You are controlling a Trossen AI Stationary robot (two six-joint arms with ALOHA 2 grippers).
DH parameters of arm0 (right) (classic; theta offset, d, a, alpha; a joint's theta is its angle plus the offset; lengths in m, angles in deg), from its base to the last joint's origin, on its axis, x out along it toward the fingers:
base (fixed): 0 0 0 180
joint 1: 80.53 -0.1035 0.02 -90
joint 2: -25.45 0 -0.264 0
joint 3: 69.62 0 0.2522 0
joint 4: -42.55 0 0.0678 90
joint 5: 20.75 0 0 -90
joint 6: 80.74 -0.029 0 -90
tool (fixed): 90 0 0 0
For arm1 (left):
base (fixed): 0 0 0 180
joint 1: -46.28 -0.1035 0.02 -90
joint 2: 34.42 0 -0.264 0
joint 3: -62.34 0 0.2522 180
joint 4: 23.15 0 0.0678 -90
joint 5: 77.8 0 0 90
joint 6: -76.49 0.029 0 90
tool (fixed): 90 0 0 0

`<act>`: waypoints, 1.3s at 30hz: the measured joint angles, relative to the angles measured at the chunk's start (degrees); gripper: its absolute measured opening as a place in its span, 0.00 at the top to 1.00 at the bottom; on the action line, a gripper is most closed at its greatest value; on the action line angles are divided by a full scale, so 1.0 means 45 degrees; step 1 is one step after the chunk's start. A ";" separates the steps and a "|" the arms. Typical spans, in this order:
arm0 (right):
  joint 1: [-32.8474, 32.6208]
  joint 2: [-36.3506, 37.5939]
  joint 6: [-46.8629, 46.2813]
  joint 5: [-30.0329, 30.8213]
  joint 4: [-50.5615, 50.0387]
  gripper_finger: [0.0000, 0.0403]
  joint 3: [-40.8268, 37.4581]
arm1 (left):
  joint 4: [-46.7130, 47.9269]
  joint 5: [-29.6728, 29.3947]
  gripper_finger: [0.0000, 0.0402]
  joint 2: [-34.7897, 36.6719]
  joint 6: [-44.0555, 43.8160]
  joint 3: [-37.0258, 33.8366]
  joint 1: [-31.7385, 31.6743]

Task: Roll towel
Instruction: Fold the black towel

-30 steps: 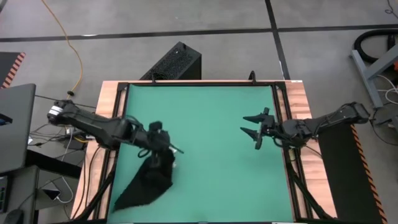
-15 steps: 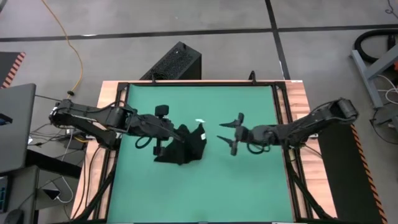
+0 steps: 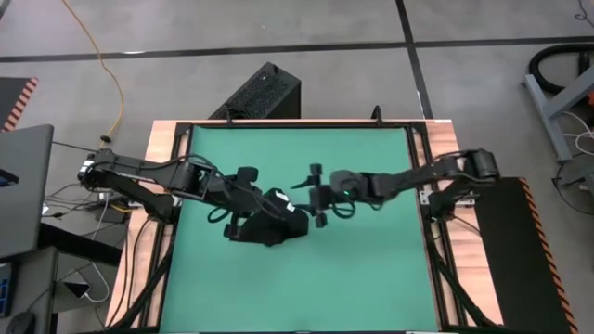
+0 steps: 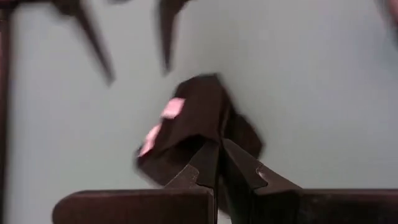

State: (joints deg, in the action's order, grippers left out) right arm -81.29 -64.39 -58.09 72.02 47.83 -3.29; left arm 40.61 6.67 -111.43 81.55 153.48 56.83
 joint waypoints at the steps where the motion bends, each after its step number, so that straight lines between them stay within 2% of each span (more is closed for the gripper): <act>1: 0.0169 -0.0221 0.0084 -0.0500 -0.0114 0.34 0.0317 | -0.0006 0.0448 1.00 -0.0045 0.0113 0.0020 0.0000; 4: 0.0513 -0.0924 0.0525 -0.1966 -0.0426 0.34 0.1002 | 0.0235 0.1154 1.00 -0.0241 0.0438 -0.0004 0.0009; 8: 0.0728 -0.1729 0.1106 -0.2962 -0.1208 0.34 0.1809 | 0.0413 0.1642 1.00 -0.0375 0.0853 0.0001 0.0015; 18: 0.1498 -0.3800 0.1414 -0.4757 -0.1716 0.34 0.3326 | 0.0450 0.1767 1.00 -0.0393 0.1215 0.0001 0.0015; 24: 0.1693 -0.4778 0.1409 -0.6595 -0.2038 0.37 0.4021 | 0.0451 0.1785 1.00 -0.0393 0.1286 0.0001 0.0015; 27: 0.1528 -0.5164 0.1413 -0.6837 -0.2061 0.44 0.4370 | 0.0474 0.1784 1.00 -0.0393 0.1310 0.0001 0.0015; 29: 0.1384 -0.5319 0.1349 -0.6477 -0.2285 0.52 0.4519 | 0.0516 0.1784 1.00 -0.0393 0.1302 0.0001 0.0015; 31: 0.1274 -0.5339 0.1354 -0.6023 -0.2595 0.65 0.4539 | 0.0693 0.1779 1.00 -0.0393 0.1297 0.0001 0.0015; 34: 0.1165 -0.5036 0.1420 -0.5403 -0.2871 0.90 0.4544 | 0.0952 0.1765 1.00 -0.0393 0.1297 0.0001 0.0015; 35: 0.1178 -0.4880 0.1443 -0.5243 -0.2880 0.95 0.4550 | 0.1014 0.1762 1.00 -0.0393 0.1297 0.0001 0.0015; 39: 0.1259 -0.4017 0.1352 -0.4080 -0.3561 0.97 0.4568 | 0.1117 0.1730 1.00 -0.0393 0.1415 0.0001 0.0015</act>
State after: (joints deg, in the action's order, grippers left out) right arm -75.63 -82.47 -52.00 53.66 31.80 17.27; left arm 45.64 14.46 -113.20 87.92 153.48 56.90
